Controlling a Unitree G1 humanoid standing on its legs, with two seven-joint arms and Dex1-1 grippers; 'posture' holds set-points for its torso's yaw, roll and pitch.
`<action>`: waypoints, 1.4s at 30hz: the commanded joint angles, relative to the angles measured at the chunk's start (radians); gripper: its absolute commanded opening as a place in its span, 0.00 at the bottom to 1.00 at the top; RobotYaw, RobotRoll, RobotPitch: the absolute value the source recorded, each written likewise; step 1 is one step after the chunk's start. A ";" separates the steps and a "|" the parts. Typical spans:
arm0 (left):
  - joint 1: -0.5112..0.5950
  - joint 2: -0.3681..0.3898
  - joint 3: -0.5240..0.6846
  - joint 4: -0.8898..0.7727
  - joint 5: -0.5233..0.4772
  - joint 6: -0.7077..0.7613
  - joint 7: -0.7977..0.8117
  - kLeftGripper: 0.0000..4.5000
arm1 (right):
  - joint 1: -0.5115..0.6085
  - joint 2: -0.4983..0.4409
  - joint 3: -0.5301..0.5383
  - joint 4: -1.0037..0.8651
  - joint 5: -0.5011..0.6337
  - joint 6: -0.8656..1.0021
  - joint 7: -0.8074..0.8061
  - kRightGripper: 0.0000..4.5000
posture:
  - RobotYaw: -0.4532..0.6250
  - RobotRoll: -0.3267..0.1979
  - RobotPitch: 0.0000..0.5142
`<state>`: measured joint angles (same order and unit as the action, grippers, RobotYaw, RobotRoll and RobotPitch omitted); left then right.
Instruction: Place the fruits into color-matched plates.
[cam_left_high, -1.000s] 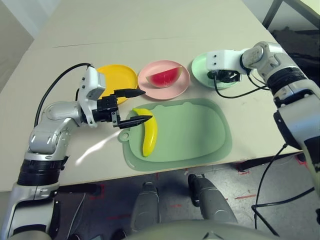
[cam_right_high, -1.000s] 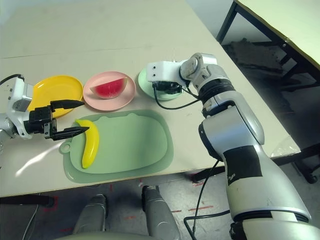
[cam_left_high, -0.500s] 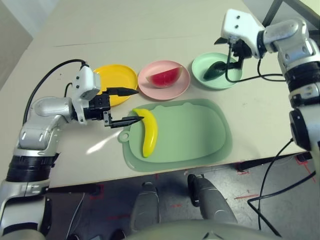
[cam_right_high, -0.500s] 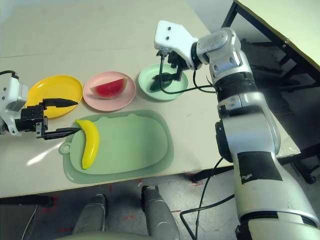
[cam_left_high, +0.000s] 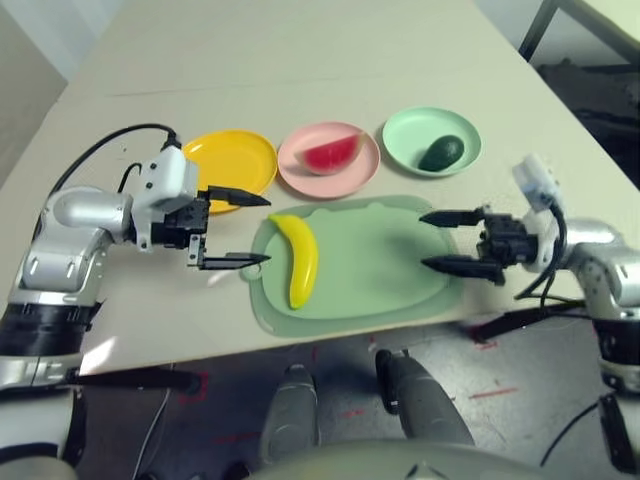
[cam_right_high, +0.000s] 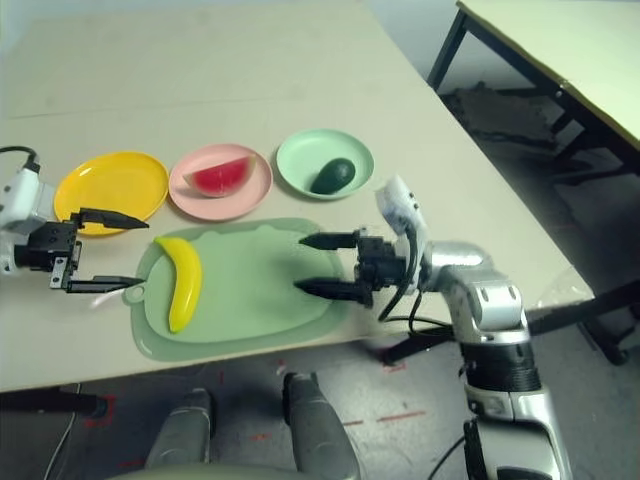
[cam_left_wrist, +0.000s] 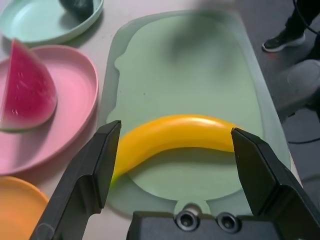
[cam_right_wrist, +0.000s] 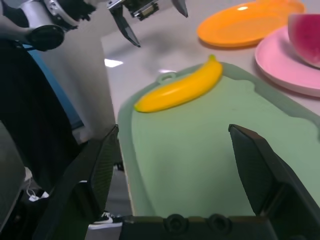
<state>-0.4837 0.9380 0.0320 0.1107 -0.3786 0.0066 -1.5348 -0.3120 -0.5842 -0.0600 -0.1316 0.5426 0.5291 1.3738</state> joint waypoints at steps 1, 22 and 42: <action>-0.111 0.003 -0.101 0.094 0.089 -0.208 -0.075 1.00 | 0.054 0.002 0.037 0.007 -0.013 -0.118 0.039 0.99 | 0.38 0.62 0.41; -0.592 -0.151 -0.791 0.653 0.221 -0.943 -0.080 1.00 | 0.097 0.106 0.150 0.073 -0.097 -0.509 -0.013 0.99 | 0.29 0.62 0.41; -0.622 -0.114 -0.789 0.704 0.183 -0.846 -0.080 0.36 | 0.121 0.078 0.161 0.057 -0.082 -0.525 -0.033 1.00 | 0.30 0.62 0.40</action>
<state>-1.1023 0.8033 -0.7759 0.8283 -0.1747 -0.8675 -1.6055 -0.1883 -0.5097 0.0938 -0.0717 0.4529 0.0122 1.3418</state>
